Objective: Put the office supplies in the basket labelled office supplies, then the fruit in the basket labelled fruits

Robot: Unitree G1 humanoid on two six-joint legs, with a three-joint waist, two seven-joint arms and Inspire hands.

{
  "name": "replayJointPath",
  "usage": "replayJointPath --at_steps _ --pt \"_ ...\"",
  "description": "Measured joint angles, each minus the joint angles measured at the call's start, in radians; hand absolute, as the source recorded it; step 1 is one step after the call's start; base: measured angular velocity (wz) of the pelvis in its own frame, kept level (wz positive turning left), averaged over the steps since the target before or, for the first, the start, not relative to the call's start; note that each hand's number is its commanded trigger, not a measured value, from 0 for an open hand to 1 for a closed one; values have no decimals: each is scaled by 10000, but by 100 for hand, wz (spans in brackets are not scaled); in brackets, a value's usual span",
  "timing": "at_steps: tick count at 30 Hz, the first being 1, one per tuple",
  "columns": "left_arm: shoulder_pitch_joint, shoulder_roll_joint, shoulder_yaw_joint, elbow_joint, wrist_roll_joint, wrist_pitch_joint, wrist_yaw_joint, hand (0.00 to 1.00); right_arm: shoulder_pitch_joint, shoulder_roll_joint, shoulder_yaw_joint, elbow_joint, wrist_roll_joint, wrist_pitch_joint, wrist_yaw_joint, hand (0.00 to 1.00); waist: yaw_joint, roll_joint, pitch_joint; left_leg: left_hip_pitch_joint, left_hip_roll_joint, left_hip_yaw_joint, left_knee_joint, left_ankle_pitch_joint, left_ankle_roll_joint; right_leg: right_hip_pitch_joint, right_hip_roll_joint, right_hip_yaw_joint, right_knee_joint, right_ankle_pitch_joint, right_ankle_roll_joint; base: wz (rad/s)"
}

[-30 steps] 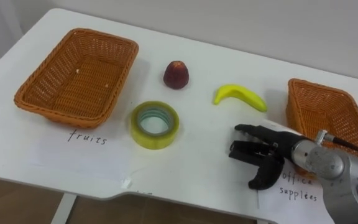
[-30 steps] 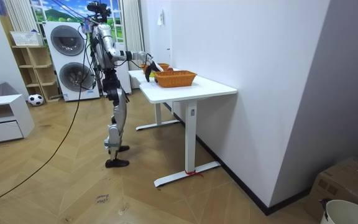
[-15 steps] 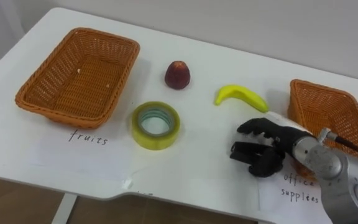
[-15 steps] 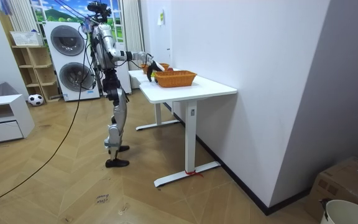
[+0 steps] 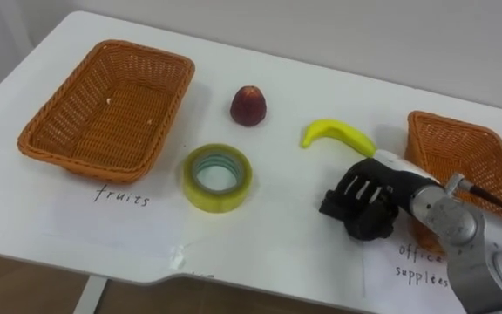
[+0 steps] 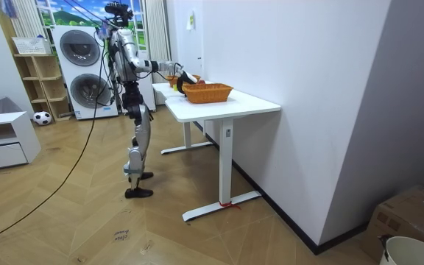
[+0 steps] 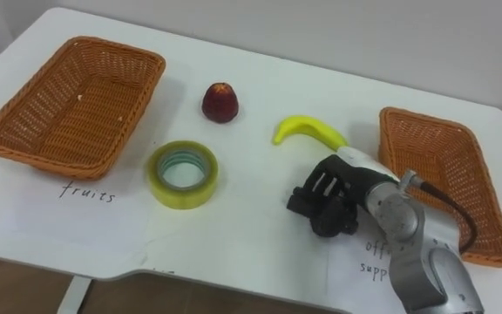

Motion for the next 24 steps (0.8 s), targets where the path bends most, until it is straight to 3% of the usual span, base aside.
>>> replayJointPath --at_steps 9,15,18,22,24 --pt "14 23 -1 -13 0 8 -3 0 45 119 9 11 13 48 6 100 -13 -135 -51 -1 2 6 19 2 -2 1 7 8 5 0 0 0" --pt "7 47 -4 86 -4 -55 1 0 46 139 16 22 -3 -96 -126 100 9 -240 10 10 -2 56 27 1 -2 20 12 206 4 0 -1 -2" --pt "22 46 20 140 14 -82 3 0 46 140 -9 -19 -9 -245 -257 100 -68 -197 41 -34 -3 68 32 1 -1 -13 11 262 0 0 -1 0" --pt "17 -14 210 150 14 -195 -27 0 44 152 -227 -480 -16 -452 -272 100 -157 -21 156 -129 -7 69 63 1 -1 -81 12 278 0 0 -1 0" --pt "17 -42 211 155 15 -208 -48 0 44 152 -306 -522 -18 -534 -342 100 -169 41 140 -131 -6 68 63 1 -2 -87 12 278 0 0 -1 0"
